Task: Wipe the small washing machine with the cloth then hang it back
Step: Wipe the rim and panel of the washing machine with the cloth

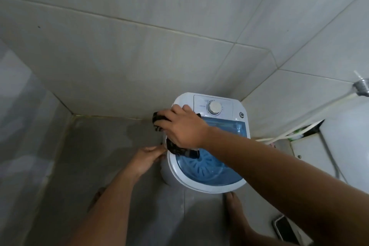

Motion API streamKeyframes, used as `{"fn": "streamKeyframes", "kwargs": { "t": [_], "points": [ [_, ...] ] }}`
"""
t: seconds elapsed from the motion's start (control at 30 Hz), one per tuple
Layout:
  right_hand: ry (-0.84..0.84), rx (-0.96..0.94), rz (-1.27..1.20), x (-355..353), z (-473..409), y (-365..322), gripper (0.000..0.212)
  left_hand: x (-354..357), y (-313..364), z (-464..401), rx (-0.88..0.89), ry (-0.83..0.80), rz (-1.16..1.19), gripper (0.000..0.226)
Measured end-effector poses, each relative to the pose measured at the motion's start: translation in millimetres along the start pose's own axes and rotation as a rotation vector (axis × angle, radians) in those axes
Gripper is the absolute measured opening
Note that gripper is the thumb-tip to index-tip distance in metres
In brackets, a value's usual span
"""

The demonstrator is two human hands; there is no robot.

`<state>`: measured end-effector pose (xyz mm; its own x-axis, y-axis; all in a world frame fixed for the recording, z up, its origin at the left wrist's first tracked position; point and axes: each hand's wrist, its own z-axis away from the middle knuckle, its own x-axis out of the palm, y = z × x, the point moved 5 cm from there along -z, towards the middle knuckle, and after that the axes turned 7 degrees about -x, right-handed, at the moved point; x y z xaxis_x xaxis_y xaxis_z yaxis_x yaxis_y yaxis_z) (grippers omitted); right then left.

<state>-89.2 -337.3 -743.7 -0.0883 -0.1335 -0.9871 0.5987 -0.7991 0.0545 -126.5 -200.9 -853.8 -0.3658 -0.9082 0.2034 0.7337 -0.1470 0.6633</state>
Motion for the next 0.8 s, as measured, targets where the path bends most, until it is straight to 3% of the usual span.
{"fn": "streamKeyframes", "kwargs": {
  "t": [0.03,0.17,0.2,0.33,0.37,0.4,0.47,0.5,0.57,0.63,0.7,0.8],
  "points": [
    [0.004,0.015,0.013,-0.3,3.5,10.3,0.045,0.4,1.4,1.2,0.004,-0.005,-0.003,0.026],
    [0.028,0.729,-0.089,-20.2,17.8,77.4,0.050,3.0,2.8,3.3,0.015,-0.005,-0.069,0.029],
    [0.020,0.752,-0.086,-20.3,21.3,69.5,0.051,2.6,3.1,3.7,0.017,-0.002,-0.070,0.029],
    [0.008,0.174,0.029,-4.5,48.5,16.3,0.052,2.6,2.4,5.1,0.017,0.024,-0.075,0.030],
    [-0.003,0.157,0.063,-2.8,53.8,30.5,0.051,3.3,3.2,5.6,0.024,0.023,-0.083,0.029],
    [0.000,0.271,0.080,-5.6,52.7,52.6,0.052,3.9,3.9,5.8,0.027,0.025,-0.090,0.028],
    [0.043,0.663,0.014,-18.5,44.9,81.7,0.052,4.2,4.8,6.3,0.038,0.030,-0.090,0.029],
    [0.031,0.746,-0.017,-23.4,34.4,78.8,0.051,3.6,4.2,5.3,0.045,0.038,-0.089,0.029],
    [-0.043,0.518,0.001,-29.0,-3.5,45.6,0.048,4.2,3.8,5.1,0.048,0.052,-0.099,0.030],
    [-0.274,0.178,0.038,-26.2,-35.4,3.4,0.044,4.9,5.9,6.5,0.072,0.085,-0.112,0.037],
    [-0.464,0.203,0.078,-38.0,-61.0,10.0,0.040,6.4,4.2,4.5,0.088,0.096,-0.109,0.049],
    [-0.718,0.351,0.217,-50.9,-87.5,28.1,0.038,9.7,3.3,7.4,0.083,0.137,-0.105,0.026]
  ]
}}
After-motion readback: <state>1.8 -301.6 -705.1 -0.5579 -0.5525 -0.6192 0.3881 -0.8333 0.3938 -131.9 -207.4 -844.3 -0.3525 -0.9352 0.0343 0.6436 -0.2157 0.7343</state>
